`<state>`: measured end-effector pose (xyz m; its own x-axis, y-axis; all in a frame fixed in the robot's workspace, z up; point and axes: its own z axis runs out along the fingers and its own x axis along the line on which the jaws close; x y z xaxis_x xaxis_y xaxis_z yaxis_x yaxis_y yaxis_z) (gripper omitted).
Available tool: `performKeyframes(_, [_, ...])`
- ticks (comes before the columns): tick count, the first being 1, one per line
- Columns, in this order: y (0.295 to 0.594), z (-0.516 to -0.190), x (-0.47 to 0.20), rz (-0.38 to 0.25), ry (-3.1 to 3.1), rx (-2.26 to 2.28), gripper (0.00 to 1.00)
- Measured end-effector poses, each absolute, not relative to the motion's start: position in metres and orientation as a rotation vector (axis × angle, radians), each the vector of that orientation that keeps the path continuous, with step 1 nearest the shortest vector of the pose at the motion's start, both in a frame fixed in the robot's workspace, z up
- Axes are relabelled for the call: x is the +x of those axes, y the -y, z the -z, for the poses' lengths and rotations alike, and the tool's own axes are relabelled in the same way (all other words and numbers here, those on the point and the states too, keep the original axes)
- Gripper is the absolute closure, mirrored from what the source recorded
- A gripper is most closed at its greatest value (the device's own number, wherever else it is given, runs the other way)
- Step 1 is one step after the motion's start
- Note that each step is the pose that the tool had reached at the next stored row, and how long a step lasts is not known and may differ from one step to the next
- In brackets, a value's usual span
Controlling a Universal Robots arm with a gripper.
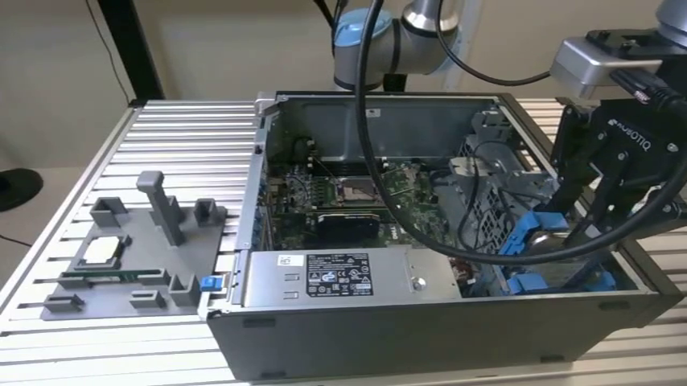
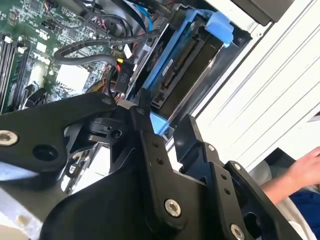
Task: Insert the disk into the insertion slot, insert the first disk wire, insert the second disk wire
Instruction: 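Insert the disk into the insertion slot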
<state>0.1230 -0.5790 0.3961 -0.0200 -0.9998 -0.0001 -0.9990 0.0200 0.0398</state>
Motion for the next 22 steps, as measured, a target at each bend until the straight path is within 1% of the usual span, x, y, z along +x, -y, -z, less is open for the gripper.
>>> performKeyframes(12, [0.576, -0.414, 0.123, 0.045, 2.223, 2.179, 0.0])
performKeyframes(16, [0.569, -0.414, 0.123, 0.042, 2.224, 2.181, 0.0])
performKeyframes(22, [0.559, -0.407, 0.123, 0.021, 2.227, 2.198, 0.0])
